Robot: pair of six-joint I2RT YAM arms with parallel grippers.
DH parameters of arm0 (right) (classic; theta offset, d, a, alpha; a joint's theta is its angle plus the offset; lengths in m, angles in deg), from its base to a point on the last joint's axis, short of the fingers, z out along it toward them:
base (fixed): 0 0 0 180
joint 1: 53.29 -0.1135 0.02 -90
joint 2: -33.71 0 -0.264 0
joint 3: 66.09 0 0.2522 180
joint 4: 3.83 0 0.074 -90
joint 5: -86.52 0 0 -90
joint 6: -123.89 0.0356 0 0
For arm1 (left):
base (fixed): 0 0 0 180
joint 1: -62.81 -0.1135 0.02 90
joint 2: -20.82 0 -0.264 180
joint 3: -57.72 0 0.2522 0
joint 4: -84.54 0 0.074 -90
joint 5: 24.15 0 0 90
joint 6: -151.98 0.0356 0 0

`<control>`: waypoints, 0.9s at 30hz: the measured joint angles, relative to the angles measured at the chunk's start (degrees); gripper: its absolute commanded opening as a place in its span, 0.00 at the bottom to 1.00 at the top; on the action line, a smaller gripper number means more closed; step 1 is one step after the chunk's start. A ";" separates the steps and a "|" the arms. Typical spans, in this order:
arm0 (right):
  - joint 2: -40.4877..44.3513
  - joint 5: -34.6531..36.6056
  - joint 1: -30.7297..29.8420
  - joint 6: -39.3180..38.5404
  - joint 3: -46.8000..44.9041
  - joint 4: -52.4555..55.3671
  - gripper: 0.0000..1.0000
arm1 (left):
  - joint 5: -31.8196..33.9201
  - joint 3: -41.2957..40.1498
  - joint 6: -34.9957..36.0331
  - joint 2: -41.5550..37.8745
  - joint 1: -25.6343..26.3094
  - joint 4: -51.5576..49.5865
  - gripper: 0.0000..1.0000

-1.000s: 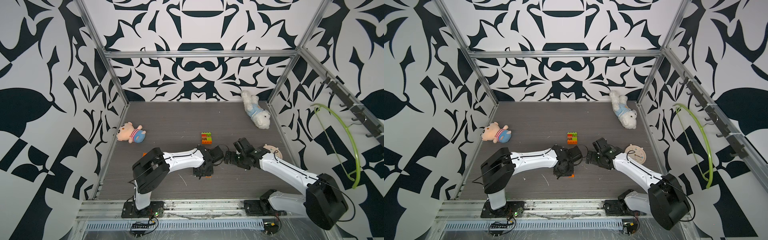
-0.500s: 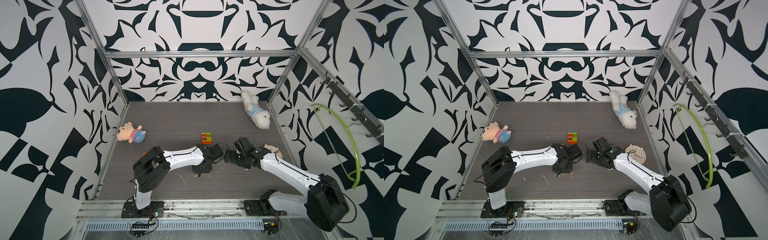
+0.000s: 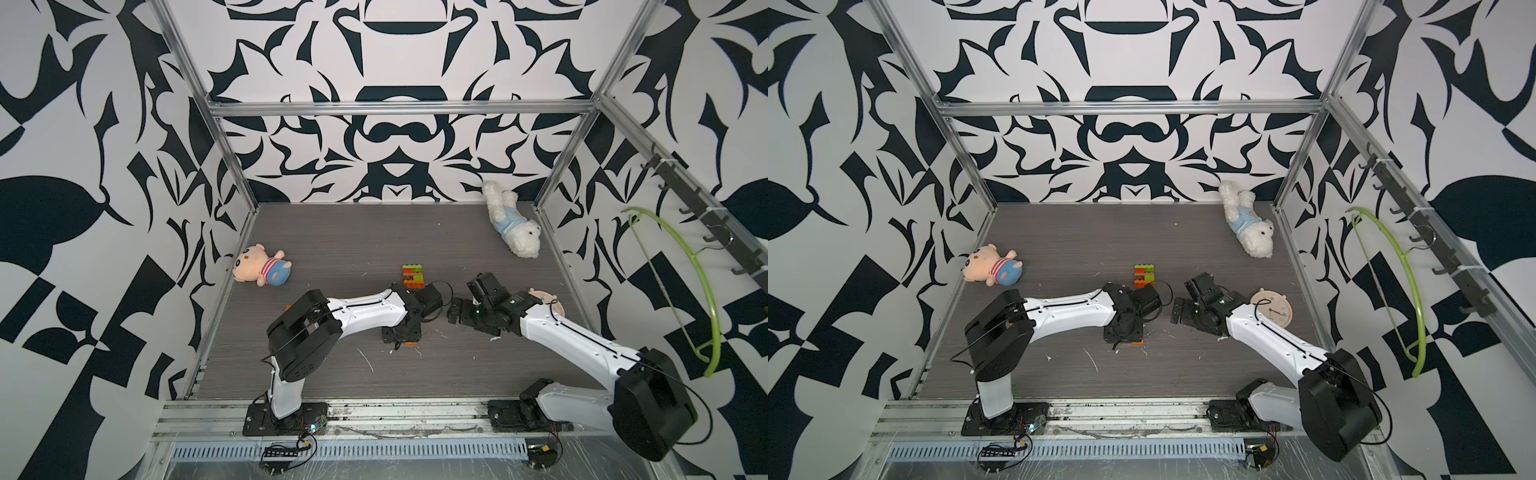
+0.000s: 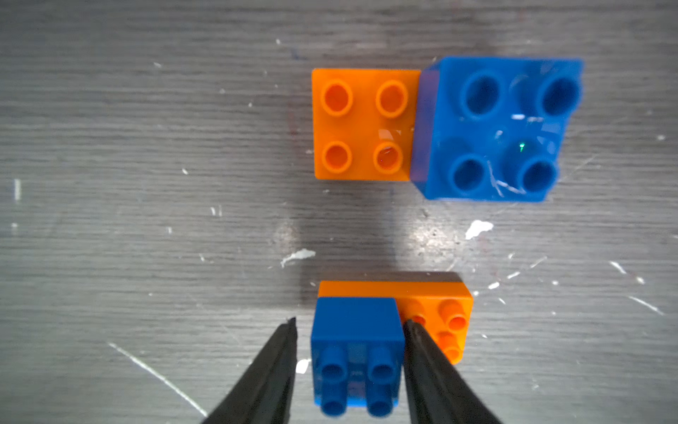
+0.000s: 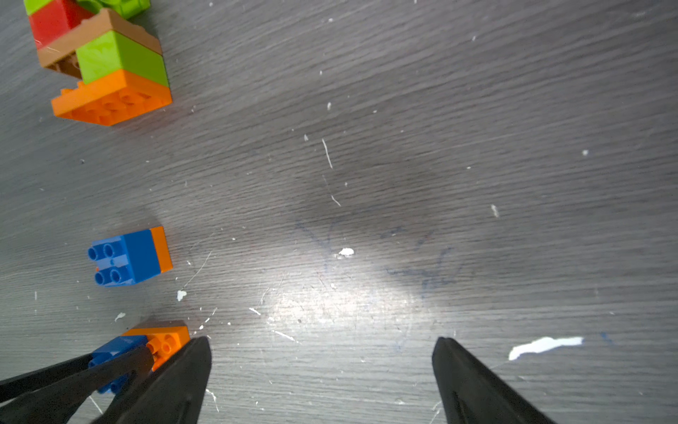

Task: Assemble the number 5 with lego
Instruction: Assemble the lego brick with the lego brick.

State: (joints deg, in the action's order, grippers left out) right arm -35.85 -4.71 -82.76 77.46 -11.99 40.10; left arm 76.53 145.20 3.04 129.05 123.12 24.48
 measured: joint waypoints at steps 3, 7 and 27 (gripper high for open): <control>0.00 0.02 0.00 0.00 0.02 0.00 1.00 | 0.11 0.00 0.50 -0.20 0.00 -0.11 0.55; 0.00 0.02 0.00 0.00 0.02 0.00 1.00 | 0.70 -0.09 1.38 -1.86 -0.09 -0.81 0.56; -0.48 -3.87 -8.66 -5.44 7.15 -5.01 1.00 | 5.40 -25.03 11.63 -41.40 -40.81 -1.29 0.80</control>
State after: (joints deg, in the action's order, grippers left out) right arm -36.33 -8.58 -91.42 72.02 -4.85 35.10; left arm 81.93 120.17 14.67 87.65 82.32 23.19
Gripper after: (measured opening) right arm 0.992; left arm 0.792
